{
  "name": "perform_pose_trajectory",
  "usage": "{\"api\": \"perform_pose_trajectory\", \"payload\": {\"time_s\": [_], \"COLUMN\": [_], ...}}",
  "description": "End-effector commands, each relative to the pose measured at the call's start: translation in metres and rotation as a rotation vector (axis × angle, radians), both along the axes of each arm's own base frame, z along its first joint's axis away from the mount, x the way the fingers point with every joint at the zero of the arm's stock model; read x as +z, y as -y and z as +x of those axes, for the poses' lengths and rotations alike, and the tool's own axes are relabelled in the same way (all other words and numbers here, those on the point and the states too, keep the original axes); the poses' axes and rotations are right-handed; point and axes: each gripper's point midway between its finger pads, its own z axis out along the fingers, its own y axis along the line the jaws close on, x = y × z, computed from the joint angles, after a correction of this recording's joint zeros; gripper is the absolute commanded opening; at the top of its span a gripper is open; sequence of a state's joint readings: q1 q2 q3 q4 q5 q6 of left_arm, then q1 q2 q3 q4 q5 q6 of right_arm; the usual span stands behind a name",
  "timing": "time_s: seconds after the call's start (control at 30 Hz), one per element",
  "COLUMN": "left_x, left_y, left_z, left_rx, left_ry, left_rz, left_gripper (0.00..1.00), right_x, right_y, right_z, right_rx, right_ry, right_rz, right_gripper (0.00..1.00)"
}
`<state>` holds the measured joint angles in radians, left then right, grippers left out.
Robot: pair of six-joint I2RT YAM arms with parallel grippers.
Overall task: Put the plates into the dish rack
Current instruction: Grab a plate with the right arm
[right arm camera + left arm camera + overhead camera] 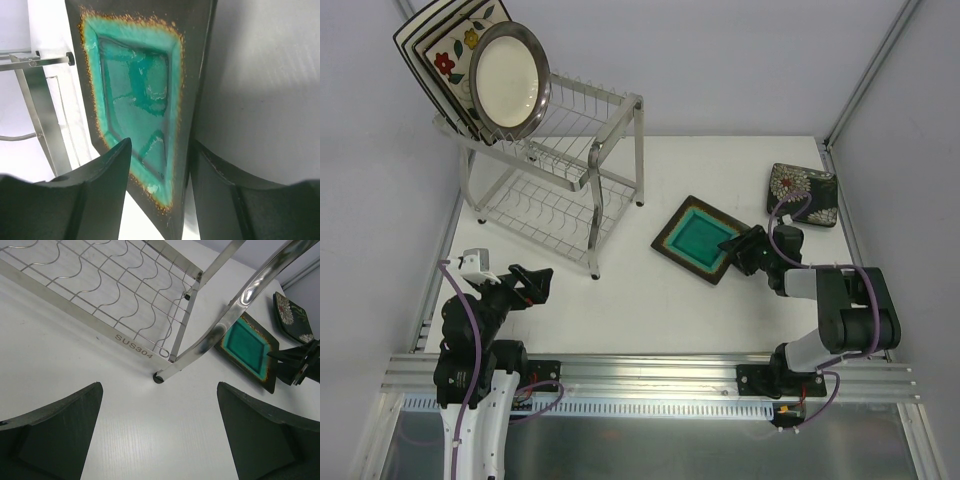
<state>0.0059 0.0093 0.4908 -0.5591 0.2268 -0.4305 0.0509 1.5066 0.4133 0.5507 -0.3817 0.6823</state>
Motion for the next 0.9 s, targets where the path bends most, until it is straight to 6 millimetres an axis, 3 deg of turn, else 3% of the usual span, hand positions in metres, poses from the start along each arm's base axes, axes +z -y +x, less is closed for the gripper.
{"api": "perform_pose_trajectory", "payload": {"time_s": [0.0,0.2,0.3,0.33,0.43,0.63,0.87], "left_x": [0.010,0.010,0.010,0.009,0.009,0.022,0.032], "left_y": [0.003,0.004,0.005,0.007,0.010,0.021,0.043], "left_z": [-0.001,0.000,0.000,-0.001,-0.001,-0.007,-0.019], "left_rx": [-0.022,-0.028,-0.037,-0.045,-0.067,-0.131,-0.241], "left_ry": [0.062,0.059,0.056,0.055,0.058,0.089,0.060], "left_rz": [0.009,0.009,0.007,0.006,0.004,-0.013,-0.114], "left_gripper": [0.99,0.99,0.99,0.99,0.99,0.99,0.99], "right_x": [-0.020,-0.022,-0.021,-0.021,-0.016,0.012,0.069], "right_y": [-0.002,-0.005,-0.005,-0.005,-0.005,-0.009,-0.011], "right_z": [-0.012,-0.012,-0.010,-0.010,-0.009,-0.004,-0.003], "right_rx": [0.019,0.033,0.029,0.028,0.033,0.061,0.117], "right_ry": [-0.084,-0.087,-0.085,-0.085,-0.070,-0.010,0.094], "right_rz": [-0.006,0.003,0.003,0.002,0.001,0.008,-0.021], "right_gripper": [0.53,0.36,0.22,0.13,0.04,0.01,0.01]}}
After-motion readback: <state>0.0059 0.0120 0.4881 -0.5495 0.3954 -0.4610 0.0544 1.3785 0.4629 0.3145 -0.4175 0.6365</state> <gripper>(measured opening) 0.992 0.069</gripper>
